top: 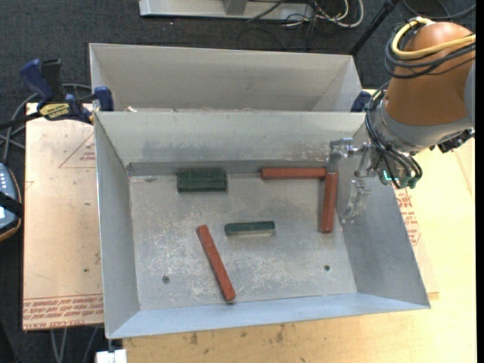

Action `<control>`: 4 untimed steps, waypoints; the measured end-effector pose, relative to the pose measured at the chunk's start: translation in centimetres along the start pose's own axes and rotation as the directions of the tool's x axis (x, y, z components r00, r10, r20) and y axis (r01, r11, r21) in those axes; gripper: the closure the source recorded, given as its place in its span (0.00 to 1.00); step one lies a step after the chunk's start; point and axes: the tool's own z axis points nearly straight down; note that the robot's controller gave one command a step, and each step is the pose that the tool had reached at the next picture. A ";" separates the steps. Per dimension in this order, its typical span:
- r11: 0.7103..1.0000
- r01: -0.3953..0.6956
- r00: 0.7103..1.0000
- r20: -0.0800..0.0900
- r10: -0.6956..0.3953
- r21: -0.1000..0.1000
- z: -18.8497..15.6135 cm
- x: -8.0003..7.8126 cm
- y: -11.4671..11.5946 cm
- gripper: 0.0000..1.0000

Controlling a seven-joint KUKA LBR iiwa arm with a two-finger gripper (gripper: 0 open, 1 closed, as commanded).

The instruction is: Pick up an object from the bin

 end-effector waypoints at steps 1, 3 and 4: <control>0.984 0.178 0.984 0.001 -0.178 -0.002 12.9 -1.3 6.6 0.00; 0.966 0.258 0.966 0.008 -0.258 0.002 16.8 -3.3 10.7 1.00; 0.964 0.264 0.964 0.018 -0.265 0.006 2.8 -4.3 9.7 1.00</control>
Offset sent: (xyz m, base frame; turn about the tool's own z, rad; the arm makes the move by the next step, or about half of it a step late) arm 0.0135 0.0633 -0.1240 -0.1778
